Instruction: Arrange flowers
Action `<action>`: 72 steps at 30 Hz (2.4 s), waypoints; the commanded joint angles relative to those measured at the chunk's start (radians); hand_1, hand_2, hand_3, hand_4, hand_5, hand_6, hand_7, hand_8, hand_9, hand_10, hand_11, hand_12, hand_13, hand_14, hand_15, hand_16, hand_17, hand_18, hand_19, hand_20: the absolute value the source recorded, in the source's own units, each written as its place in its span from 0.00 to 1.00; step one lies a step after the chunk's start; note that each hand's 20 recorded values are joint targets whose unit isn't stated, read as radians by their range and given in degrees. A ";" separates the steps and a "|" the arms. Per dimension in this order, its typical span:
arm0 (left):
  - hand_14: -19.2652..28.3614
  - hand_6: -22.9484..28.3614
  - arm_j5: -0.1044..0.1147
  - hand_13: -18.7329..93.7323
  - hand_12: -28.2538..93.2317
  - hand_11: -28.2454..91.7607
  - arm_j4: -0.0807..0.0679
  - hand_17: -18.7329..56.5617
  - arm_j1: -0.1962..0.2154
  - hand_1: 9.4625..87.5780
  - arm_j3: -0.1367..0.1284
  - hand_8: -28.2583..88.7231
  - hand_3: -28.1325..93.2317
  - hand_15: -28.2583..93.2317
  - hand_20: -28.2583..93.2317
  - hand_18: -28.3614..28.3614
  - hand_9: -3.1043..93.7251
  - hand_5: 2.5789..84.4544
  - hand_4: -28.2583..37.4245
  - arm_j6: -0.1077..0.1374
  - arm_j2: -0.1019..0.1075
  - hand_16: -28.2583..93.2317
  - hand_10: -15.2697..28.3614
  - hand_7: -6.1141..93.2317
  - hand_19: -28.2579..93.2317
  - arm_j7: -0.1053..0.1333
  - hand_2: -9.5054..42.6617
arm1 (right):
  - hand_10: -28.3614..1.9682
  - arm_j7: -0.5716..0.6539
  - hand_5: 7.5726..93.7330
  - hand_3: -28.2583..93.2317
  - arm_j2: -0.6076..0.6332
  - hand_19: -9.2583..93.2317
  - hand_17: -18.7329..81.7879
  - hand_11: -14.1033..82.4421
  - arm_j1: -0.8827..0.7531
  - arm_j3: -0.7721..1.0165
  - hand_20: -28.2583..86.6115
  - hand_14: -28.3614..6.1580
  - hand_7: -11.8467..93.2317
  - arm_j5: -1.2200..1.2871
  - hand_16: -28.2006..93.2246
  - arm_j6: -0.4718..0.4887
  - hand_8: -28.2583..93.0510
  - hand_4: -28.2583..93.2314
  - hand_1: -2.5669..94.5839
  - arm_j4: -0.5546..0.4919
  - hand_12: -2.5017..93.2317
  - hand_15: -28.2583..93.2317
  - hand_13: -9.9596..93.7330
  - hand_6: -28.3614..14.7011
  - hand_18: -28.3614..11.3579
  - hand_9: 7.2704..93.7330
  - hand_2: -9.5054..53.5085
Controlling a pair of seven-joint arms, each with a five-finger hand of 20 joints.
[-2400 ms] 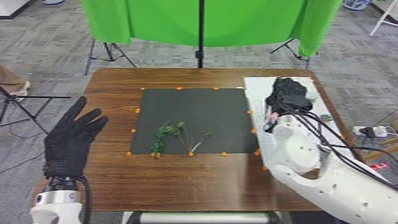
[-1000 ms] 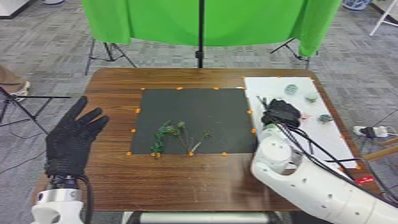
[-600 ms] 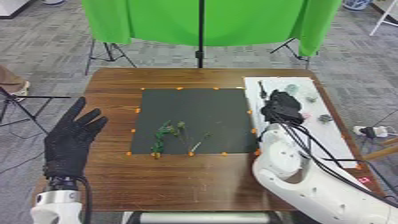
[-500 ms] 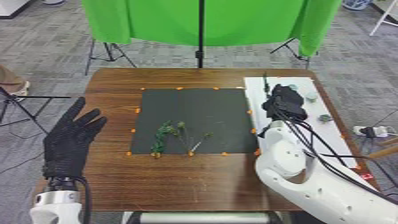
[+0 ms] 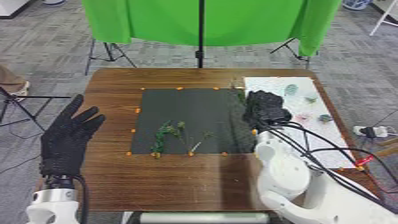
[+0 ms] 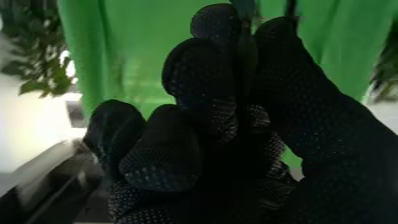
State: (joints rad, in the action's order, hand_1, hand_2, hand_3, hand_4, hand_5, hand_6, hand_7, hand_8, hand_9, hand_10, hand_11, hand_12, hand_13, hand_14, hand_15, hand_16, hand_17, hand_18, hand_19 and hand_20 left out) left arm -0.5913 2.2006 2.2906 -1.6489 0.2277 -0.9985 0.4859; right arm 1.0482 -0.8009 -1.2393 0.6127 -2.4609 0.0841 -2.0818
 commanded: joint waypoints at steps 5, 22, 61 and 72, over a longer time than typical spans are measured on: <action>0.95 0.60 -0.011 0.38 0.34 0.47 0.009 0.13 0.007 0.21 -0.010 0.17 0.84 0.69 0.44 0.91 0.38 0.38 0.10 0.003 -0.021 0.17 0.81 0.18 0.64 -0.034 0.36 | 0.48 -0.019 0.98 0.84 -0.087 1.00 0.63 0.68 0.005 -0.118 0.83 0.50 0.29 0.020 0.39 0.095 0.35 0.00 0.62 0.093 0.30 0.94 0.86 0.51 0.00 0.93 0.00; 0.94 0.60 -0.017 0.38 0.34 0.47 0.011 0.13 0.012 0.22 -0.013 0.17 0.84 0.69 0.44 0.91 0.38 0.38 0.11 0.001 -0.028 0.17 0.81 0.18 0.64 -0.042 0.36 | 0.43 -0.067 0.94 0.82 -0.157 1.00 0.60 0.70 -0.065 -0.036 0.82 0.45 0.27 0.056 0.39 0.241 0.19 0.00 0.46 0.040 0.27 0.95 0.83 0.53 0.00 0.88 0.00; 0.95 0.61 -0.013 0.38 0.34 0.47 -0.015 0.13 -0.047 0.21 0.018 0.17 0.84 0.69 0.43 0.91 0.38 0.38 0.11 -0.007 -0.033 0.17 0.81 0.18 0.64 -0.057 0.36 | 0.18 0.087 0.59 0.82 -0.073 1.00 0.54 0.36 0.168 0.053 0.63 0.32 0.20 0.320 0.32 0.035 0.15 0.00 0.42 0.434 0.17 0.78 0.73 0.59 0.00 0.76 0.00; 0.95 0.61 0.006 0.38 0.34 0.47 -0.011 0.13 -0.036 0.21 0.018 0.17 0.84 0.69 0.43 0.91 0.38 0.38 0.10 0.007 -0.013 0.17 0.81 0.18 0.64 -0.041 0.36 | 0.68 0.020 0.94 0.74 -0.011 1.00 0.58 0.34 0.106 -0.011 0.65 0.69 0.25 0.162 0.40 -0.197 0.27 0.00 0.65 0.395 0.33 0.75 0.89 0.66 0.05 1.00 0.00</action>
State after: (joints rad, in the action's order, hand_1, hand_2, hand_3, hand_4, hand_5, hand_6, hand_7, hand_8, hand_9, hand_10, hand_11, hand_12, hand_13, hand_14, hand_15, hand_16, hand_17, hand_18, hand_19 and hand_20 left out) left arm -0.6008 2.1939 2.2372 -1.6329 0.2268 -1.0220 0.4423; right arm 1.1049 -0.8617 -1.0672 0.6187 -2.2133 0.0183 -1.6436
